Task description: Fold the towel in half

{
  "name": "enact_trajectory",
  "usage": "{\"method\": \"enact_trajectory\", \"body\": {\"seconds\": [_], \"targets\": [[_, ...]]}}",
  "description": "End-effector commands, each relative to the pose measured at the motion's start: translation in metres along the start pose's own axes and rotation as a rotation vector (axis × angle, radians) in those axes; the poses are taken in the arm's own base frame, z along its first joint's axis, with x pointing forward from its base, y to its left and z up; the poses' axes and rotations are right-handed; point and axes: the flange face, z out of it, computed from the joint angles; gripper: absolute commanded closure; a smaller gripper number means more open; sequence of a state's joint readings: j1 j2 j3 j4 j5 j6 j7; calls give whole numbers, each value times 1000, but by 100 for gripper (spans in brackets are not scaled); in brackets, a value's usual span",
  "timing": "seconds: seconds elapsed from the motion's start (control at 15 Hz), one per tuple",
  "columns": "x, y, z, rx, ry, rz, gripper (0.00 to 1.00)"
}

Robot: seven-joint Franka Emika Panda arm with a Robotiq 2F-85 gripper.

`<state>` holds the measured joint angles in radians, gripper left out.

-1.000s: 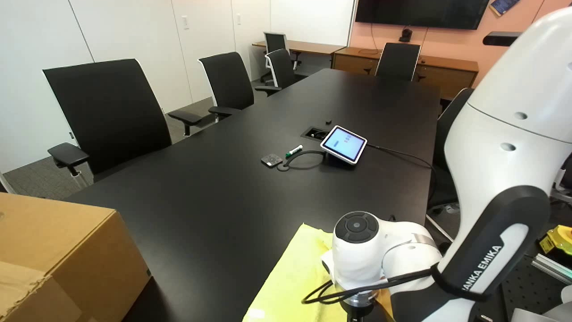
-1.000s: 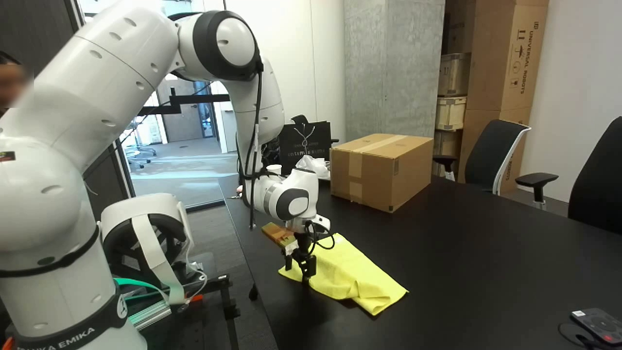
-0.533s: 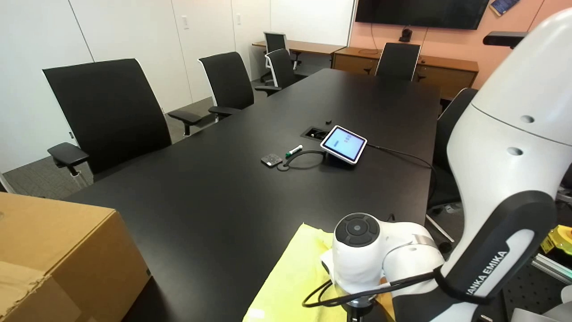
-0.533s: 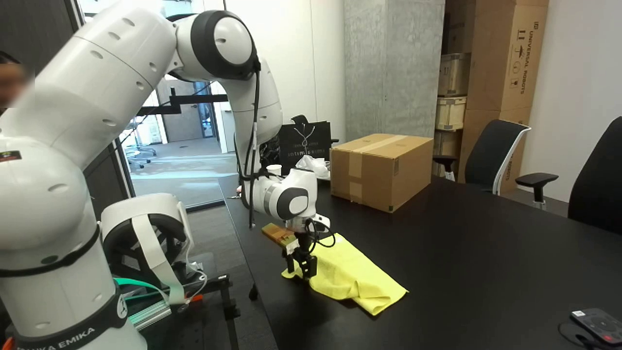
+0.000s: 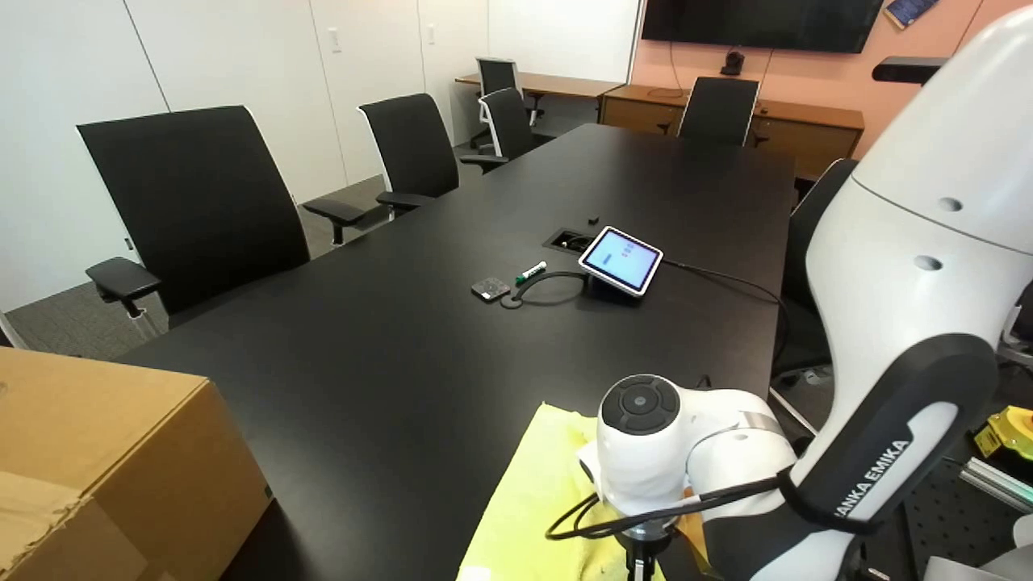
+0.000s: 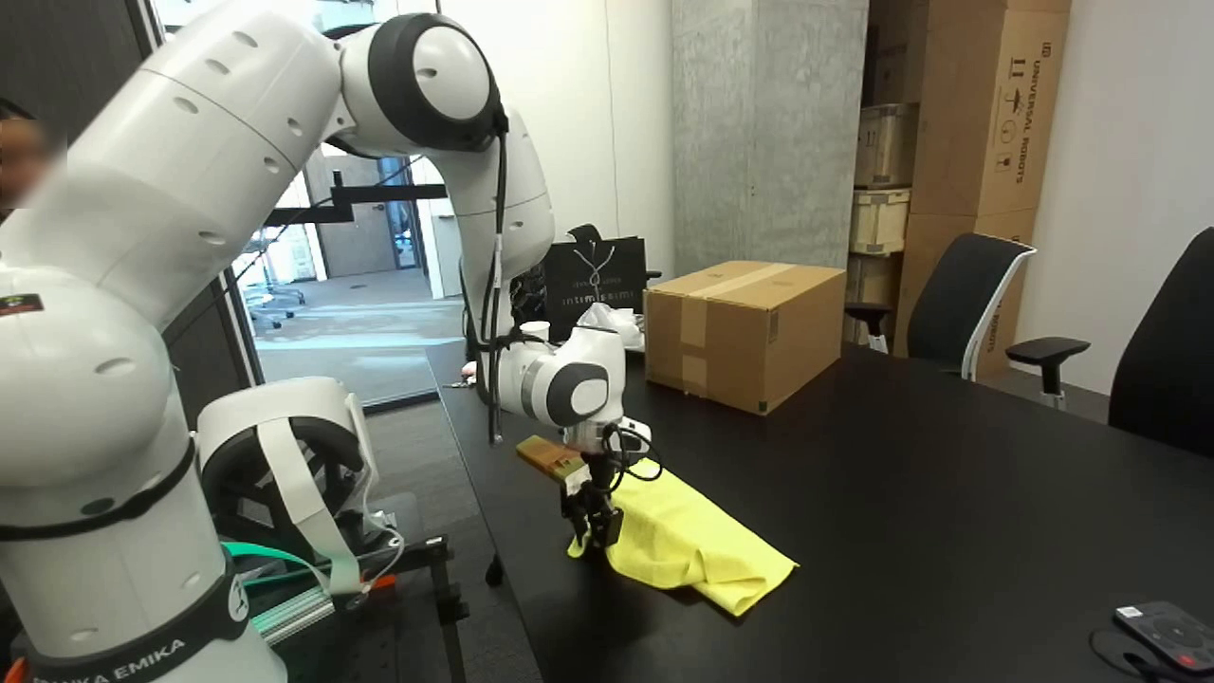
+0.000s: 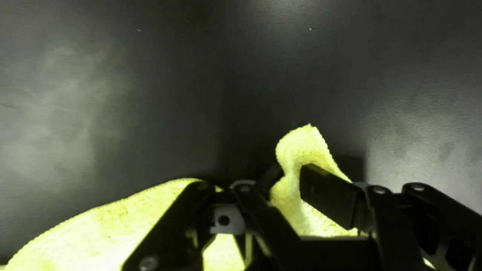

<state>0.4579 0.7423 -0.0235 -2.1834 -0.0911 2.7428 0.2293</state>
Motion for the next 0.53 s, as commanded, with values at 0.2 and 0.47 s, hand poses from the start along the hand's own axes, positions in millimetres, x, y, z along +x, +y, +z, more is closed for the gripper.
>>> {"method": "enact_trajectory", "body": {"seconds": [0.2, 0.47], "targets": [[1, 5, -42, -121, -19, -38, 97], [7, 9, -57, -155, -23, -64, 97]]}}
